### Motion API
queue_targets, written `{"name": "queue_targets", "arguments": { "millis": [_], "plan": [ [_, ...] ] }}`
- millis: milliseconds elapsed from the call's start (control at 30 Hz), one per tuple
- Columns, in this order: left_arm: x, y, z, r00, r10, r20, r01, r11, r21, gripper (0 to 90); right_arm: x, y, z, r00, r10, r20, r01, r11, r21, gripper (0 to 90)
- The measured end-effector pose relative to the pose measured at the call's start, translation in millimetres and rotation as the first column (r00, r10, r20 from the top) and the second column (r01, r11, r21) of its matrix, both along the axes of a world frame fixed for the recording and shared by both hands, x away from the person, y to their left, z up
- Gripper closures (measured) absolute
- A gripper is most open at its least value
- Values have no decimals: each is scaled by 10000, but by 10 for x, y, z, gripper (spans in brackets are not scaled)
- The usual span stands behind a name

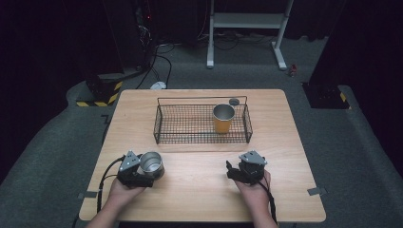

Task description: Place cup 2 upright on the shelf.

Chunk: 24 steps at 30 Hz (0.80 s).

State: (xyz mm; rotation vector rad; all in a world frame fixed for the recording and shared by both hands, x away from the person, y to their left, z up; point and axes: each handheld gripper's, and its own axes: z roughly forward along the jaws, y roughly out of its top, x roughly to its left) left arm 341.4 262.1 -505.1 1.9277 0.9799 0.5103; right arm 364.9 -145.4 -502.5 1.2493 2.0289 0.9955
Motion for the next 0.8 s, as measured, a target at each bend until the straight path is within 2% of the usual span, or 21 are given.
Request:
{"name": "queue_targets", "arguments": {
  "millis": [233, 367, 433, 800],
  "plan": [
    [-1, -14, -8, 9999, 126, 95, -128, 9997, 203, 60, -74, -11, -103, 9999, 69, -96, -70, 9999, -152, 109],
    [-25, -28, -17, 9998, 112, 185, -113, 9999, 59, 154, -97, -14, -156, 9998, 150, -125, -152, 9997, -199, 114],
    [-33, -38, -16, 9994, 111, 314, -114, 9999, 121, 182, -106, -17, -172, 9997, 146, -178, -149, 9997, -173, 118],
    [-51, -48, -8, 9991, -14, 419, 8, 9999, 155, 186, -125, -37, -182, 9996, 207, -201, -210, 9997, -157, 125]
  ]
}}
